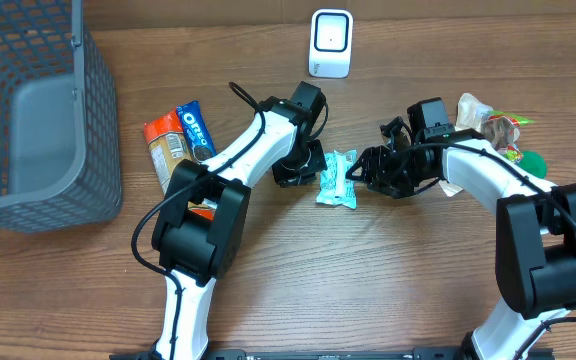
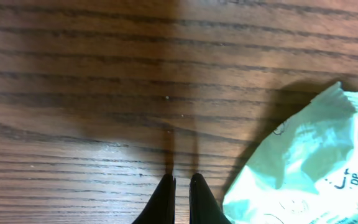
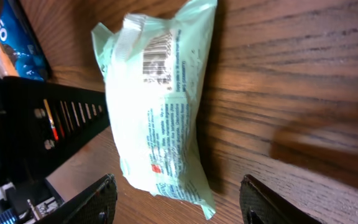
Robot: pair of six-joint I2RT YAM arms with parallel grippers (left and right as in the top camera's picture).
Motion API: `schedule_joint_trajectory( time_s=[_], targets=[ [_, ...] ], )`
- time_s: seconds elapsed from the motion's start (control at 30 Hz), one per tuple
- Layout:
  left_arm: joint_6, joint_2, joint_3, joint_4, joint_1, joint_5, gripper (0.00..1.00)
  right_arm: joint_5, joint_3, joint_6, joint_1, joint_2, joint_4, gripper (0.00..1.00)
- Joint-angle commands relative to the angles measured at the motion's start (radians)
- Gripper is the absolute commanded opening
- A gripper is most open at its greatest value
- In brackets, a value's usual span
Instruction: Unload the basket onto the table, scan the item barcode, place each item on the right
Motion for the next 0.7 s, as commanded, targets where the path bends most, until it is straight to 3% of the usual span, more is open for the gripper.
schedule_joint_trajectory(
  time_s=[0.0,0.37,0.67],
  targets=[
    [0.029,0.016,0.008,-0.003,0.008,-0.038,0.04,0.005,-0.022,0.000,0.006,-0.030,0.000,0.63],
    [0.030,0.016,0.008,-0.033,0.076,-0.086,0.04,0.111,-0.023,0.012,0.076,-0.030,0.044,0.59],
    [0.030,0.017,0.008,-0.043,0.082,-0.110,0.04,0.259,-0.087,0.130,0.165,-0.030,0.129,0.49]
  ],
)
